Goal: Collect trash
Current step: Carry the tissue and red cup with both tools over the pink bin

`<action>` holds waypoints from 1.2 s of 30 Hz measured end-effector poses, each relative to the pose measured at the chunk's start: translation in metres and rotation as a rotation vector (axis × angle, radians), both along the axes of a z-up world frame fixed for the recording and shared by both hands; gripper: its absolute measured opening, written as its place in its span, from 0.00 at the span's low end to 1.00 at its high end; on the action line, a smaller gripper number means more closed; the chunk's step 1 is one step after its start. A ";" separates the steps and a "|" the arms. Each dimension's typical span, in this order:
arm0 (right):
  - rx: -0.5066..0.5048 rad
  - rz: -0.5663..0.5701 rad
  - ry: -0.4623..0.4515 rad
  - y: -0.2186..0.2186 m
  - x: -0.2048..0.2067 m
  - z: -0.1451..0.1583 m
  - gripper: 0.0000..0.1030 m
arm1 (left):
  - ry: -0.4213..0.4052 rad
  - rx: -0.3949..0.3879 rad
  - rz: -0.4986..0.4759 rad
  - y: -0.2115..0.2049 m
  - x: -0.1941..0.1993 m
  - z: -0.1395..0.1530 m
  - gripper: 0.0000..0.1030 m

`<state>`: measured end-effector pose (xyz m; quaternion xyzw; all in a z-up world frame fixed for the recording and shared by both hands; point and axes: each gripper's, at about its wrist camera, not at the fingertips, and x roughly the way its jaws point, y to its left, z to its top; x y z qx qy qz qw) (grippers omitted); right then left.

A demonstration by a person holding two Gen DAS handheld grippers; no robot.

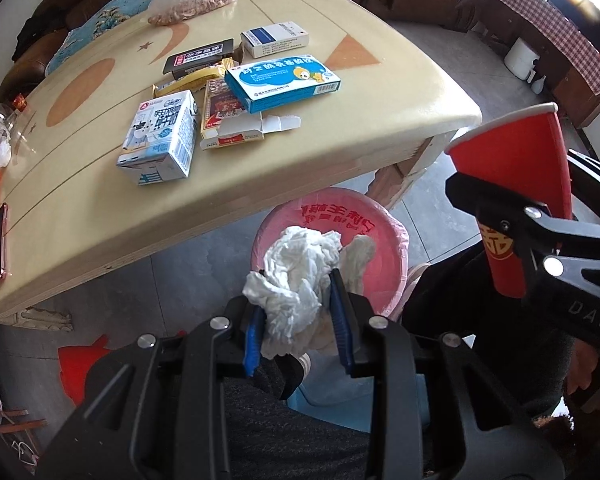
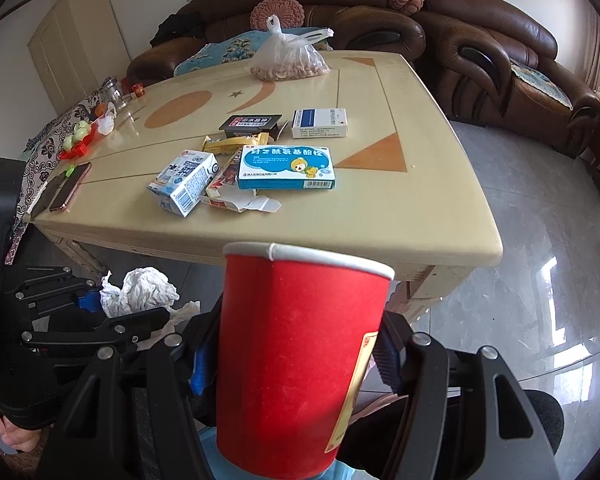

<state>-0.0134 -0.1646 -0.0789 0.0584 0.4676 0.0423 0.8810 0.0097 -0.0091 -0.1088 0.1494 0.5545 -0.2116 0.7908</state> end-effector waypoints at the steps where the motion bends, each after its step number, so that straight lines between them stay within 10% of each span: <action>1: 0.004 -0.002 0.007 0.000 0.000 -0.003 0.59 | 0.001 0.005 -0.006 -0.001 -0.001 -0.003 0.29; 36: 0.061 -0.036 0.269 -0.026 0.042 -0.145 0.60 | 0.253 -0.069 0.118 -0.004 0.023 -0.146 0.30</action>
